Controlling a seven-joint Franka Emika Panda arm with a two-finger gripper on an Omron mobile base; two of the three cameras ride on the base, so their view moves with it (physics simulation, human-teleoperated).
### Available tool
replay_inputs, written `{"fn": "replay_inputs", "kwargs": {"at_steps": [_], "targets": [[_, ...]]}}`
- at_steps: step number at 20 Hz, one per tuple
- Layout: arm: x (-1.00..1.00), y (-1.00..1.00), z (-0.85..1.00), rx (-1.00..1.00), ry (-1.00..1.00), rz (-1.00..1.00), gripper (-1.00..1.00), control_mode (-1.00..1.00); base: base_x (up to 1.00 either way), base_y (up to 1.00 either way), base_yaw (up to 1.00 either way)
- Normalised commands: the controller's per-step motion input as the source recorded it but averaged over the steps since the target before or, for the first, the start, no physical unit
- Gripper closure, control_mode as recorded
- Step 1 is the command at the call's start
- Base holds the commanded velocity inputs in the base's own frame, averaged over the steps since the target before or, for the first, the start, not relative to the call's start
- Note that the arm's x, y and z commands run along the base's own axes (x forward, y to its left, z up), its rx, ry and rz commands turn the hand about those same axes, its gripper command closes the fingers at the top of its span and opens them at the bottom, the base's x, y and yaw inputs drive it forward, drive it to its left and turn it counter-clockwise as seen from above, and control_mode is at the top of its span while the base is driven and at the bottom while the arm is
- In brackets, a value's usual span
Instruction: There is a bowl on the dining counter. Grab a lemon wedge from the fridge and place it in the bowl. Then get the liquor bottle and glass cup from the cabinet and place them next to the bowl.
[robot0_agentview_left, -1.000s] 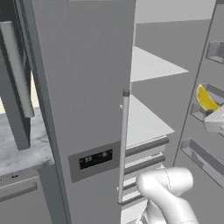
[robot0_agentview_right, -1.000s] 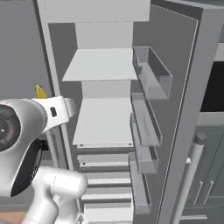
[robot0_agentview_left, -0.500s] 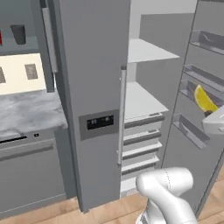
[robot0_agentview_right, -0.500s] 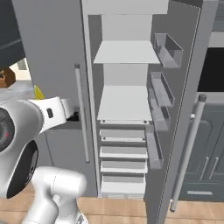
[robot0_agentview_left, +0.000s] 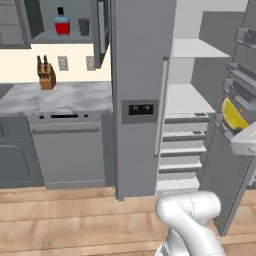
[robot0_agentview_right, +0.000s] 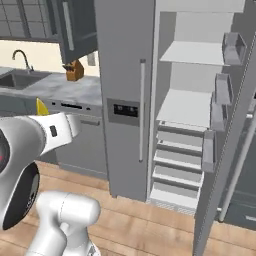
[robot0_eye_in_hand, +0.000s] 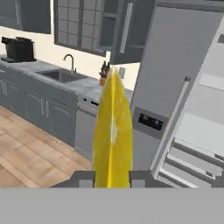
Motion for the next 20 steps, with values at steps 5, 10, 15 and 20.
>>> {"fn": "replay_inputs", "kwargs": {"at_steps": [5,10,15,20], "targets": [[0.00,0.00,0.00,0.00,0.00,0.00,1.00,1.00,-0.58,0.12,0.65],[0.00,0.00,0.00,0.00,0.00,0.00,1.00,1.00,-0.73,0.00,0.62],[0.00,0.00,0.00,0.00,0.00,0.00,1.00,1.00,-0.86,0.00,0.55],[0.00,0.00,0.00,0.00,0.00,0.00,1.00,1.00,-0.95,0.00,0.50]]}}
